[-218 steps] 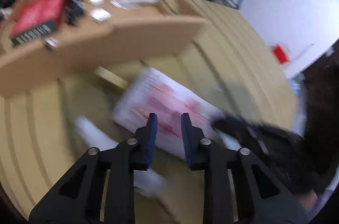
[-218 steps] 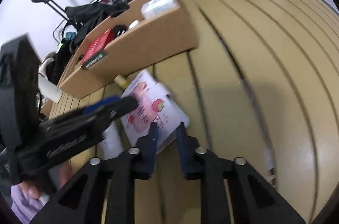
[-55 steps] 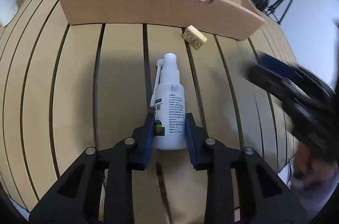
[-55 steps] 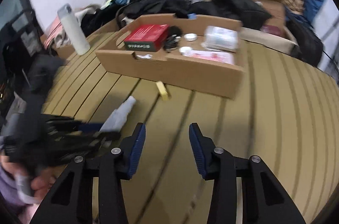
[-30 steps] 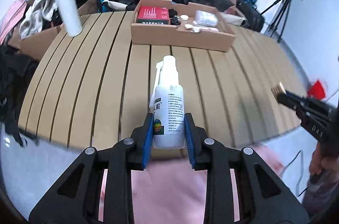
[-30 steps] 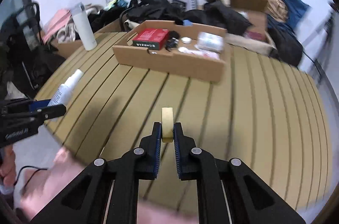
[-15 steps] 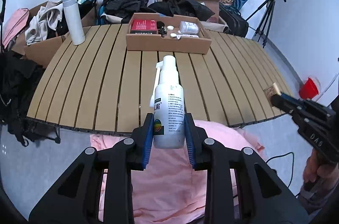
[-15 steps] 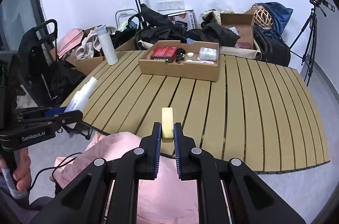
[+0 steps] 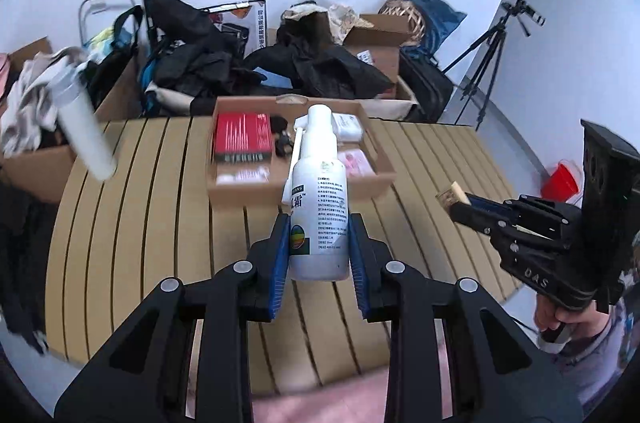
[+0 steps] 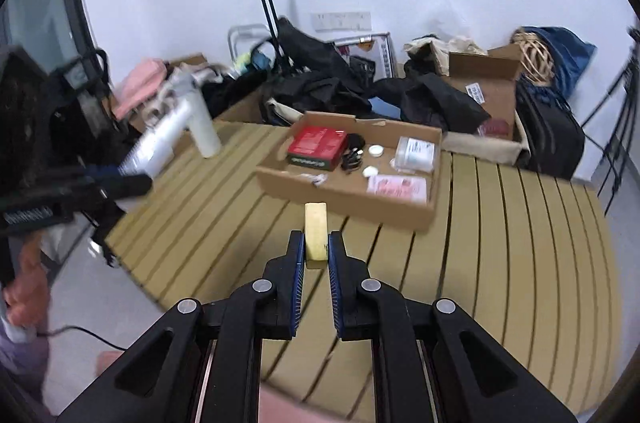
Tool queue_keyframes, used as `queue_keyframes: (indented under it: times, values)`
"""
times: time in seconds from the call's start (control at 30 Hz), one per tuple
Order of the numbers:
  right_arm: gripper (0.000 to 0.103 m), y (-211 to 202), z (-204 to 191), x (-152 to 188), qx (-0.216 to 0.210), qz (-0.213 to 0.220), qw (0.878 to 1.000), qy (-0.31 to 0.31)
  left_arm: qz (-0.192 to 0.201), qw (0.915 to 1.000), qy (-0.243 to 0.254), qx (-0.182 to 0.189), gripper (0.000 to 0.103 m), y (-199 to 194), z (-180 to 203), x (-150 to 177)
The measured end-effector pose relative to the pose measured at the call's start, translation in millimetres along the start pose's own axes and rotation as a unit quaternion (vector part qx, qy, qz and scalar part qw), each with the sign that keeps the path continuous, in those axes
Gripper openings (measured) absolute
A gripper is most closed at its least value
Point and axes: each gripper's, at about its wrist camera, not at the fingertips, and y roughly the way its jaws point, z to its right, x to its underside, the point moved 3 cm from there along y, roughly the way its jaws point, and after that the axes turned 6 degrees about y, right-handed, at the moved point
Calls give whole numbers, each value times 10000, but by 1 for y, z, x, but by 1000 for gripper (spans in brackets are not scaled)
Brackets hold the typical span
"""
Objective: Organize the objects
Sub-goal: 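Carry the spray bottle with the left gripper while the right carries the yellow block into the tray, then release the bottle and block in the tray and withdraw both grippers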
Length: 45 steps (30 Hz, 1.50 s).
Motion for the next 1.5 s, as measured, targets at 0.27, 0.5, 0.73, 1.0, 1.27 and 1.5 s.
queue_keyframes:
  times: [0.27,0.5,0.73,1.0,1.27,1.5]
  values:
    - [13,138,28,-68,-280,-831,9958,245,-1112,9926,-487,-93,24,161,-58,-49]
    - [13,256,60,-71,-297,-1630,9826,840,-1880,9790,-757,-227,24,260,-87,-36]
    - [16,312,62,-56,-160,-2074,9738,924,-2098,9737,-657,-595,56,292,-101,-29]
    - [73,275,62,-72,28,-1722,9811,884,-1743,9800,-542,-795,71,233,-99,-44]
    - [73,159,51,-82,523,-1252,9897,464,-1042,9881,-189,-1120,97,112,-63,-59]
    - [81,41,41,-64,713,-757,9943,230,-530,9932,-85,-1033,103,11,-30,-35]
